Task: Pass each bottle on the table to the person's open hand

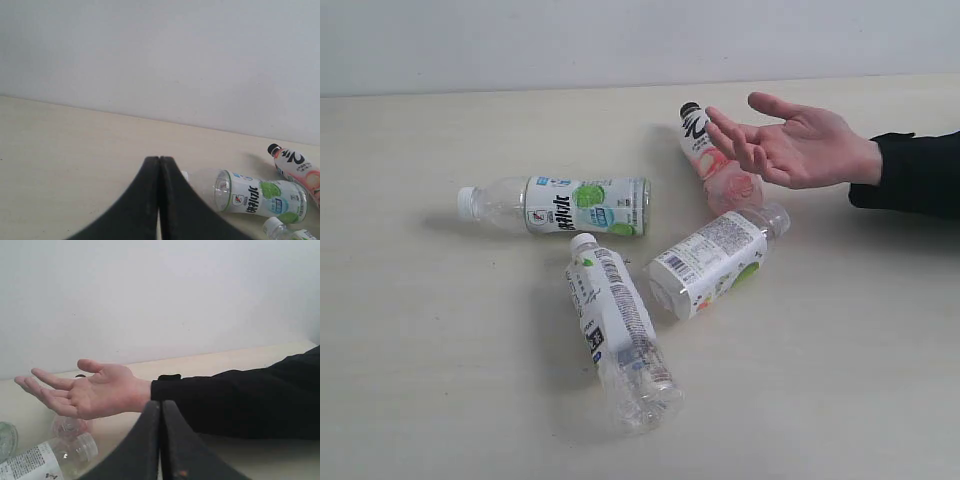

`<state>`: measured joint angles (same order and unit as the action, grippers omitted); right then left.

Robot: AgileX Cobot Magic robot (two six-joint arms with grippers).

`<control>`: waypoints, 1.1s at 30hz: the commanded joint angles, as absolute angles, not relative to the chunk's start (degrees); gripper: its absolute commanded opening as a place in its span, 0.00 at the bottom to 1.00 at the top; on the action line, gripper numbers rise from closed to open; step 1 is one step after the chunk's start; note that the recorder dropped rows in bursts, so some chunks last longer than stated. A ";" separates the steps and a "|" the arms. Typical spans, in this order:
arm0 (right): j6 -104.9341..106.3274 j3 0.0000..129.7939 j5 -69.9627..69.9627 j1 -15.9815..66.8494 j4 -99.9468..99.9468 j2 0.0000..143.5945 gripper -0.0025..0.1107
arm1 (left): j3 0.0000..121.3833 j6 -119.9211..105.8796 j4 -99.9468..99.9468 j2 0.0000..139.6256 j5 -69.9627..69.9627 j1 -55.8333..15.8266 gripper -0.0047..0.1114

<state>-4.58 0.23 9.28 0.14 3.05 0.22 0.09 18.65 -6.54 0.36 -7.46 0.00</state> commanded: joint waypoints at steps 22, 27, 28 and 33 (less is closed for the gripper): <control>-7.64 22.86 -15.24 0.30 16.29 19.79 0.02 | 0.00 18.62 -6.65 0.00 -7.18 0.12 0.04; -3.91 46.44 20.39 0.30 1.12 41.64 0.02 | 0.00 18.62 -6.65 0.00 -7.18 0.12 0.04; -0.38 50.07 28.34 0.30 1.23 44.87 0.02 | 0.00 18.62 -6.65 0.00 -7.18 0.12 0.04; 16.89 58.04 49.59 1.42 20.93 57.76 0.02 | 0.00 18.62 -6.65 0.00 -7.18 0.12 0.04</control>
